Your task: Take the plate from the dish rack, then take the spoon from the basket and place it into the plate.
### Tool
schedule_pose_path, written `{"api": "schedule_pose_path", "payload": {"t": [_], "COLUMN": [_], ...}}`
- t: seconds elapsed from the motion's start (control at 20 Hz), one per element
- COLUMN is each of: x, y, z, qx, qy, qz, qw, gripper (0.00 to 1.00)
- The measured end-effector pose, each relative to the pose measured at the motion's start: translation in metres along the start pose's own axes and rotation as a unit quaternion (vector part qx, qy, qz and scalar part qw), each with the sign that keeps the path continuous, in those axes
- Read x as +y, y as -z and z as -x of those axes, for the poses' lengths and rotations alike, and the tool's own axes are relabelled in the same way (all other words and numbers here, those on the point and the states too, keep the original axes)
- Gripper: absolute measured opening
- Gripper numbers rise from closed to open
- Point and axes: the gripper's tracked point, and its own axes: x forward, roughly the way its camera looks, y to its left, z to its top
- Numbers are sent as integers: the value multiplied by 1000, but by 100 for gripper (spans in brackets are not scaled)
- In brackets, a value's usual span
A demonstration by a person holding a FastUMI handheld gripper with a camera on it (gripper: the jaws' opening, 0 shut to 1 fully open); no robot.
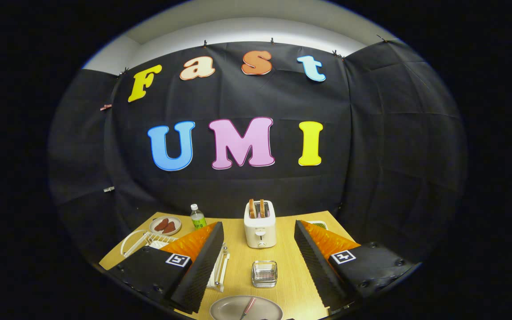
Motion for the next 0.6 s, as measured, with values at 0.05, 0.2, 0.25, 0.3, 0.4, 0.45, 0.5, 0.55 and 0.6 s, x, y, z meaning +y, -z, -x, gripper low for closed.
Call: {"api": "schedule_pose_path", "payload": {"t": [0.05, 0.2, 0.25, 0.3, 0.4, 0.45, 0.5, 0.55, 0.6], "x": [-5, -15, -18, -23, -39, -47, -51, -54, -59], "y": [-10, -15, -12, -8, 1, 4, 11, 15, 17], "z": [0, 2, 2, 1, -3, -6, -5, -6, -9], "qx": [-13, -13, -8, -3, -1, 1, 6, 9, 8], "qy": [5, 15, 12, 9, 15, 21, 21, 21, 24], "qz": [-1, -14, -19, -18, -9, -6, -4, -2, 0], "qw": [1000, 1000, 1000, 1000, 1000, 1000, 1000, 1000, 1000], "gripper": [98, 98, 98, 98, 98, 98, 98, 98, 98]}}
